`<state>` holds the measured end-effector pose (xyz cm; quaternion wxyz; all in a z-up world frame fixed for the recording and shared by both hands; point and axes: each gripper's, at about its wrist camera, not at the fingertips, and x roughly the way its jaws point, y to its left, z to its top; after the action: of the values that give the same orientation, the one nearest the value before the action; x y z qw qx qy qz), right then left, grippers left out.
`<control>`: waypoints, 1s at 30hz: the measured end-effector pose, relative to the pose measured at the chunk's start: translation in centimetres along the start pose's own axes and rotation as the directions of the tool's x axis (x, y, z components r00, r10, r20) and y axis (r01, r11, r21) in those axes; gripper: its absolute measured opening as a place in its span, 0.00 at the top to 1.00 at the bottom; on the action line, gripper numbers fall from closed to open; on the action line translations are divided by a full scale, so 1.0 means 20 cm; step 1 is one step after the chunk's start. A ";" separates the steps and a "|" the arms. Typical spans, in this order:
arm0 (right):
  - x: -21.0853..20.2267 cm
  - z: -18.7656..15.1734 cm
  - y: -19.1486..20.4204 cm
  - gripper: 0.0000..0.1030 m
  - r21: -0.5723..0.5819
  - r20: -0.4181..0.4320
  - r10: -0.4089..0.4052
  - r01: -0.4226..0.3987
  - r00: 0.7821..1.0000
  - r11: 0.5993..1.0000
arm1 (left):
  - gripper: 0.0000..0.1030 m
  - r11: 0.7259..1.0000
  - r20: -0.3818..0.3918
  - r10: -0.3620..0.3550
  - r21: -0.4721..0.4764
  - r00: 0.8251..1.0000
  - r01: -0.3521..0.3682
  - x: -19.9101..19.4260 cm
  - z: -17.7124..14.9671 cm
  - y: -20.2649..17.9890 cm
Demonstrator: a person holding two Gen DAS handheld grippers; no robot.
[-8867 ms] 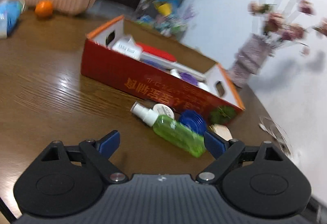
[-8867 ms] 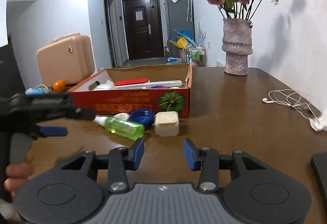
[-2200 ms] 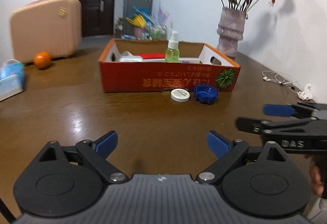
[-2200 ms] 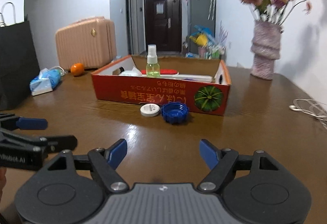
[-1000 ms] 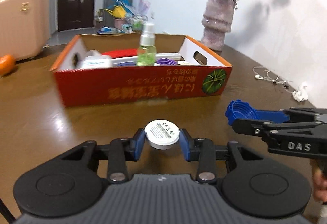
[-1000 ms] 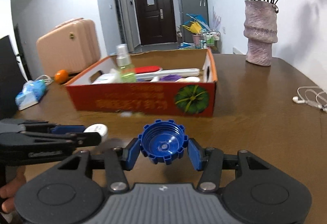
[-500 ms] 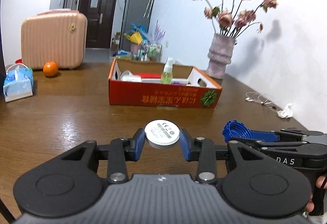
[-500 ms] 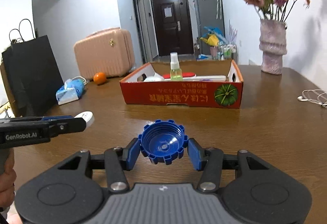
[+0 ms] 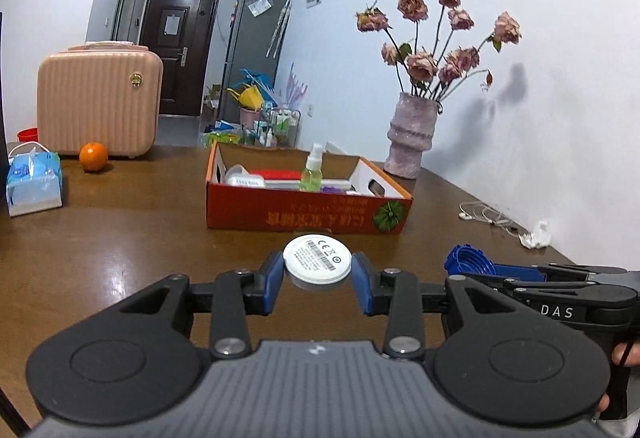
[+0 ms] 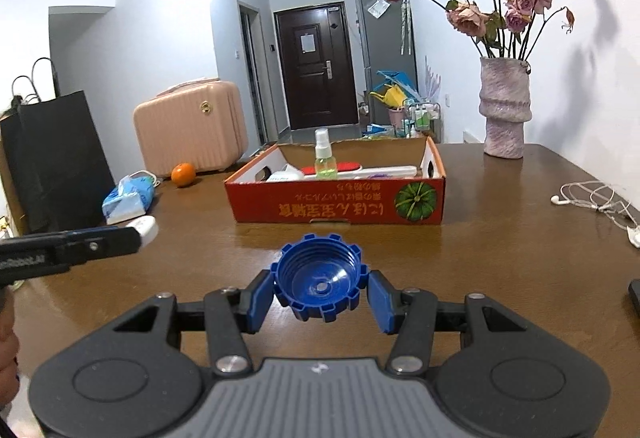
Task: Organize rigid objects
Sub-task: 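Carry the blue cap and white container into the box and open both grippers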
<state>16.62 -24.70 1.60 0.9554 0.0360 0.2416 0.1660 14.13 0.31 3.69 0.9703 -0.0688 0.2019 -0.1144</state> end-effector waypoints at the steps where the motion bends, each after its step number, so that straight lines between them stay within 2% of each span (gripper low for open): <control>1: 0.01 0.01 -0.01 0.51 0.000 0.003 -0.005 0.005 1.000 1.000 | 0.64 1.000 0.002 0.001 -0.002 1.000 -0.001 0.01 0.01 0.01; 9: 0.17 0.21 -0.09 0.51 -0.019 0.040 -0.025 0.026 0.999 0.999 | 0.64 1.000 0.021 0.011 0.005 1.000 -0.011 0.24 0.19 0.09; 13: 0.30 0.34 -0.16 0.51 -0.034 0.061 -0.042 0.044 0.997 0.998 | 0.64 1.000 -0.016 0.015 0.004 1.000 -0.014 0.47 0.30 0.17; 18: 0.50 0.49 -0.25 0.51 -0.057 0.061 -0.050 0.054 0.997 0.997 | 0.64 1.000 -0.046 -0.015 -0.001 0.999 0.015 0.74 0.44 0.24; 24: 0.83 0.62 -0.34 0.51 -0.084 -0.016 -0.041 0.040 0.999 0.996 | 0.64 0.998 -0.142 -0.045 -0.042 0.989 0.039 1.13 0.54 0.30; 30: 1.15 0.67 -0.44 0.51 -0.081 -0.109 -0.042 0.033 0.993 0.996 | 0.64 0.999 -0.223 -0.029 0.022 0.974 0.035 1.42 0.49 0.27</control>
<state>44.71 -25.09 1.70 0.9443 -0.0156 0.2878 0.1590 44.57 -0.75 1.01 0.9404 -0.0464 0.3066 -0.1395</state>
